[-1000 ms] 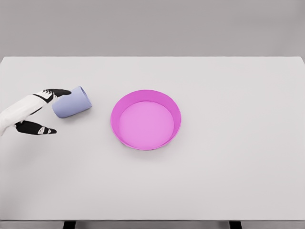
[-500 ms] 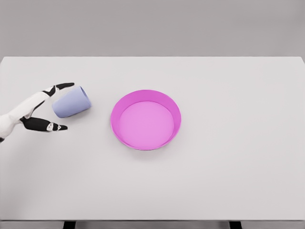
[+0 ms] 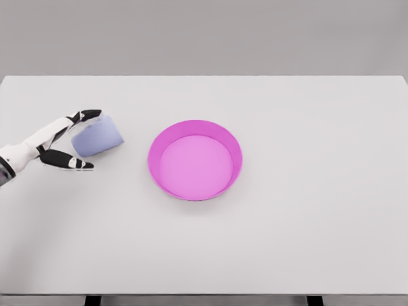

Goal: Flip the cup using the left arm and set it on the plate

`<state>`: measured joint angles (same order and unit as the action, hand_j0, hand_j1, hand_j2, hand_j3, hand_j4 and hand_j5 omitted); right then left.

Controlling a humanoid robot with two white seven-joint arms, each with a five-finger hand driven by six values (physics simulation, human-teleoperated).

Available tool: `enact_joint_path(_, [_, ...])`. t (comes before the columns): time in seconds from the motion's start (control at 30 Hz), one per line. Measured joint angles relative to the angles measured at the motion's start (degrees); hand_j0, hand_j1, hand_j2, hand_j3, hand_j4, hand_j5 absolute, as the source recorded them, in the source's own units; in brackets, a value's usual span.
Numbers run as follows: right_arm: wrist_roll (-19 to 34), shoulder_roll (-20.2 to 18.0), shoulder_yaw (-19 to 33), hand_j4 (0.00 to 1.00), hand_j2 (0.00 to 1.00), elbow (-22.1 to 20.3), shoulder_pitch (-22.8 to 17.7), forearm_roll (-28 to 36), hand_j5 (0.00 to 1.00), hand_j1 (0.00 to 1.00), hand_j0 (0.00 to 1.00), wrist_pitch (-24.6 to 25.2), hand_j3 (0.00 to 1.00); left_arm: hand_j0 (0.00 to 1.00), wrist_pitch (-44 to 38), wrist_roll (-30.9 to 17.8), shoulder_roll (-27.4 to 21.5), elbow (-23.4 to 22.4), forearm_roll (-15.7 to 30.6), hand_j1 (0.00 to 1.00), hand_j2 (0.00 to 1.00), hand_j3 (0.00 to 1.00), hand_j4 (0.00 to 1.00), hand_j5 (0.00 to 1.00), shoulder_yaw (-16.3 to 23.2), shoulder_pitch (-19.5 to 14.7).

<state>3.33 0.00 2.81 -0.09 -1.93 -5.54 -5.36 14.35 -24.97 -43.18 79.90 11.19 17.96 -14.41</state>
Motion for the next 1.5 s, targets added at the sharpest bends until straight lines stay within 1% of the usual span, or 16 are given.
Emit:
enact_joint_path(0.23, [0.00,0.00,0.00,1.00,1.00,0.00,0.00,0.00,1.00,1.00,1.00,0.00,1.00,1.00,-1.09,-0.40,0.05,-0.39,0.07,1.00,1.00,1.00,1.00,1.00,-0.06,-2.37])
enact_joint_path(0.47, [0.00,0.00,0.00,1.00,1.00,0.00,0.00,0.00,1.00,1.00,1.00,0.00,1.00,1.00,-0.99,-0.37,0.12,-1.23,-0.31,1.00,1.00,1.00,1.00,1.00,0.00,-3.25])
enact_joint_path(0.5, [0.00,0.00,0.00,1.00,1.00,0.00,0.00,0.00,1.00,1.00,1.00,0.00,1.00,1.00,-1.04,-0.37,0.12,-1.70,-0.67,1.00,1.00,1.00,1.00,1.00,0.02,-3.52])
enact_joint_path(0.57, [0.00,0.00,0.00,1.00,1.00,0.00,0.00,0.00,1.00,1.00,1.00,0.00,1.00,1.00,-1.20,-0.38,0.16,-2.51,-2.83,1.00,1.00,1.00,1.00,1.00,0.15,-4.66])
enact_joint_path(0.67, [0.00,0.00,0.00,1.00,1.00,0.00,0.00,0.00,1.00,1.00,1.00,0.00,1.00,1.00,-1.65,-0.39,0.07,-3.11,-4.24,1.00,1.00,1.00,1.00,1.00,0.64,-4.84])
enact_joint_path(0.8, [0.00,0.00,0.00,1.00,1.00,0.00,0.00,0.00,1.00,1.00,1.00,0.00,1.00,1.00,-0.90,-0.13,-0.42,-2.91,-6.19,1.00,1.00,1.00,1.00,1.00,1.86,-4.57])
enact_joint_path(0.93, [0.00,0.00,0.00,1.00,1.00,0.00,0.00,0.00,1.00,1.00,1.00,0.00,1.00,1.00,0.02,-0.09,-0.72,-1.97,-6.79,1.00,1.00,1.00,1.00,1.00,2.06,-4.48])
enact_joint_path(1.13, [0.00,0.00,0.00,1.00,1.00,0.00,0.00,0.00,1.00,1.00,1.00,0.00,1.00,1.00,4.57,-0.31,-3.87,-1.38,-6.45,1.00,1.00,1.00,1.00,1.00,1.58,-4.75])
enact_joint_path(1.33, [0.00,0.00,0.00,1.00,1.00,0.00,0.00,0.00,1.00,1.00,1.00,0.00,1.00,1.00,8.36,-0.28,-9.22,0.60,-4.03,1.00,1.00,1.00,1.00,1.00,1.87,-3.87])
enact_joint_path(1.4, [0.00,0.00,0.00,1.00,1.00,0.00,0.00,0.00,1.00,1.00,1.00,0.00,1.00,1.00,8.86,-0.29,-10.29,1.65,-3.76,1.00,1.00,1.00,1.00,1.00,2.24,-2.55])
enact_joint_path(1.5, [0.00,0.00,0.00,1.00,1.00,0.00,0.00,0.00,1.00,1.00,1.00,0.00,1.00,1.00,9.14,-0.30,-11.21,3.18,-3.59,1.00,1.00,1.00,1.00,1.00,2.48,-1.50])
